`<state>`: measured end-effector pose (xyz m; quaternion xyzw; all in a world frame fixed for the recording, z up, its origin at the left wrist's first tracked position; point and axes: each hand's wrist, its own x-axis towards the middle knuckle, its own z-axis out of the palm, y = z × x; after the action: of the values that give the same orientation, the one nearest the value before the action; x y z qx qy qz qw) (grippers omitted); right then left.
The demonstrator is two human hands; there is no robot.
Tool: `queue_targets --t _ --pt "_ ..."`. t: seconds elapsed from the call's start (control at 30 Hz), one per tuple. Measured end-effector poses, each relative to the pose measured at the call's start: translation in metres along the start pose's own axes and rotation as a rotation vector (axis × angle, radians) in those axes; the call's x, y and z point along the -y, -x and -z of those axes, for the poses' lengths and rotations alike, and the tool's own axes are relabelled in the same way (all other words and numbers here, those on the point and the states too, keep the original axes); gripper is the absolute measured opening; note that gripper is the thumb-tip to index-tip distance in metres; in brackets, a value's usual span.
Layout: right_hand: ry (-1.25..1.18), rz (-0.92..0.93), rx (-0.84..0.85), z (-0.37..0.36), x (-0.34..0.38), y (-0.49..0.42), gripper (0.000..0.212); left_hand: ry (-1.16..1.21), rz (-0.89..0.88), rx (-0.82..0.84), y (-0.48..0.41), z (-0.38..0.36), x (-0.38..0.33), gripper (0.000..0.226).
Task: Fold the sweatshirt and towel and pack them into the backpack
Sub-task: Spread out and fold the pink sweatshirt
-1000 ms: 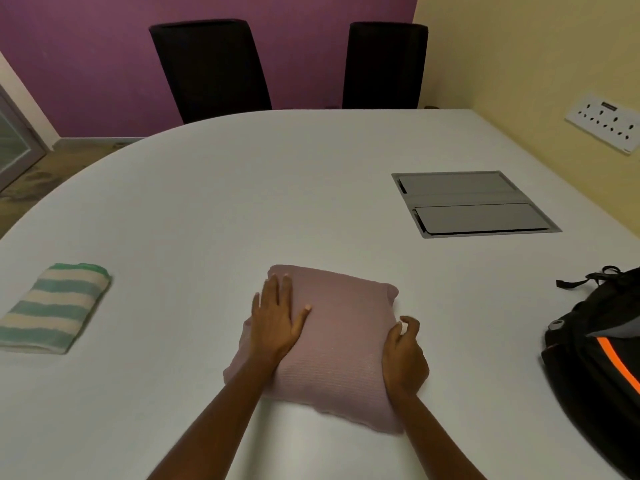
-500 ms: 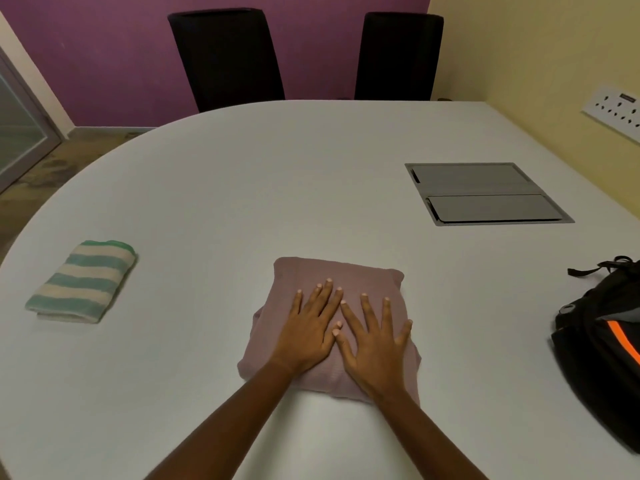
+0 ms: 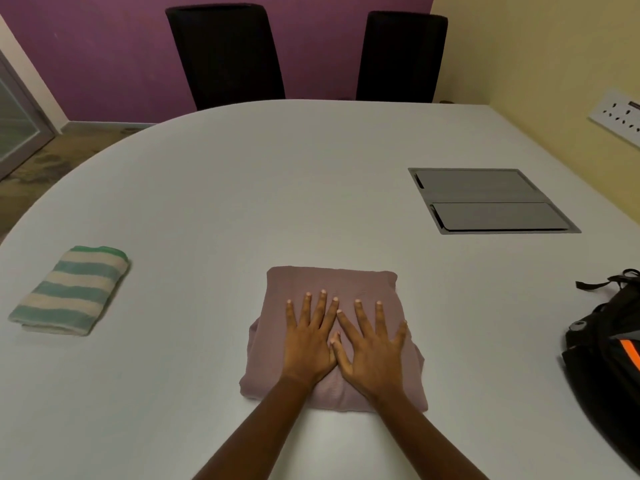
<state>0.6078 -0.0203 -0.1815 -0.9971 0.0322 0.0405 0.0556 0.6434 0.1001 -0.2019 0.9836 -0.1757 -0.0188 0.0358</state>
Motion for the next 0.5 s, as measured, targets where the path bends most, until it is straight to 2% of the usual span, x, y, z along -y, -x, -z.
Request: queue_targets --t 0.1,0.37,0.5 --pt "0.009 0.021 0.001 0.003 0.0 -0.017 0.063 -0.006 0.005 -0.028 -0.014 0.001 0.007 0.062" --pt "0.025 0.117 0.004 0.006 0.001 -0.056 0.063 0.037 0.072 0.03 -0.028 0.009 0.029 0.055" --pt "0.038 0.143 -0.016 0.007 0.004 -0.07 0.064 0.075 0.169 0.022 -0.022 0.015 0.039 0.073"
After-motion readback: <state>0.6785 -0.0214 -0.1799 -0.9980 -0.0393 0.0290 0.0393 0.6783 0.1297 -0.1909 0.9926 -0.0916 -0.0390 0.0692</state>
